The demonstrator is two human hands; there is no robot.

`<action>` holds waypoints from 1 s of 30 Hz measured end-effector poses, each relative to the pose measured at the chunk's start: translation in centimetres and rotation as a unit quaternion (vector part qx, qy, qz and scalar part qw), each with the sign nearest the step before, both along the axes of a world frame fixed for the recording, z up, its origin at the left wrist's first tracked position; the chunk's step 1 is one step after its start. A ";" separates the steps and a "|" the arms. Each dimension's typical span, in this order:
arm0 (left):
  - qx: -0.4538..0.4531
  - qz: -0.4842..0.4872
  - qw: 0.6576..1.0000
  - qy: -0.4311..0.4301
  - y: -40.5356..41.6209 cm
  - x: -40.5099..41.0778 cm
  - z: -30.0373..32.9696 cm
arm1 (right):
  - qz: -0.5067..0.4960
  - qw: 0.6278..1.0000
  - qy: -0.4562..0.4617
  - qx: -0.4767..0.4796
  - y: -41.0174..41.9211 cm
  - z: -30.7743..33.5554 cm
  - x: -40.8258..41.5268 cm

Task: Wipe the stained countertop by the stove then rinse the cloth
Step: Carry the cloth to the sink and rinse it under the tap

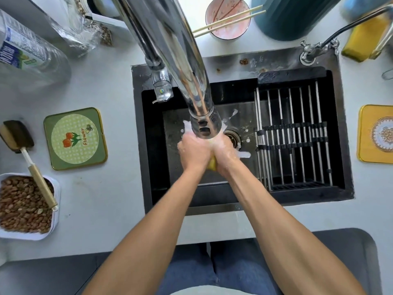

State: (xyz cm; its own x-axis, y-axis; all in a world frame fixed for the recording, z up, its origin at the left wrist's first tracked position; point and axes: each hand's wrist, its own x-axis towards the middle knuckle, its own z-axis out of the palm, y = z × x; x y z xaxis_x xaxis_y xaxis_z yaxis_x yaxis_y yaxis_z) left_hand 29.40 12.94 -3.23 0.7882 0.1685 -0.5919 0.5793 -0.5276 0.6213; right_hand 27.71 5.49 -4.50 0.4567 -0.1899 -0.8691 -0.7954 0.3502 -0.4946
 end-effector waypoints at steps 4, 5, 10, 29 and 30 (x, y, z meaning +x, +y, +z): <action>0.031 0.018 0.997 0.064 2.4 1.7 -2.2 | -0.026 0.998 -0.051 0.001 -0.2 0.7 -0.3; 0.005 0.061 0.995 0.077 2.6 1.7 -2.3 | -0.050 0.997 -0.064 0.002 -0.7 0.7 -0.6; -0.202 0.188 0.951 0.138 2.9 0.5 -2.0 | -0.072 0.992 -0.031 -0.096 -2.8 0.3 -1.2; -0.010 -0.237 0.963 -0.130 0.5 -4.1 2.4 | -0.154 0.957 -0.109 0.221 -1.4 2.2 -2.9; -0.026 -0.257 0.956 -0.137 0.7 -4.7 2.3 | -0.160 0.957 -0.095 0.222 -1.6 2.3 -2.8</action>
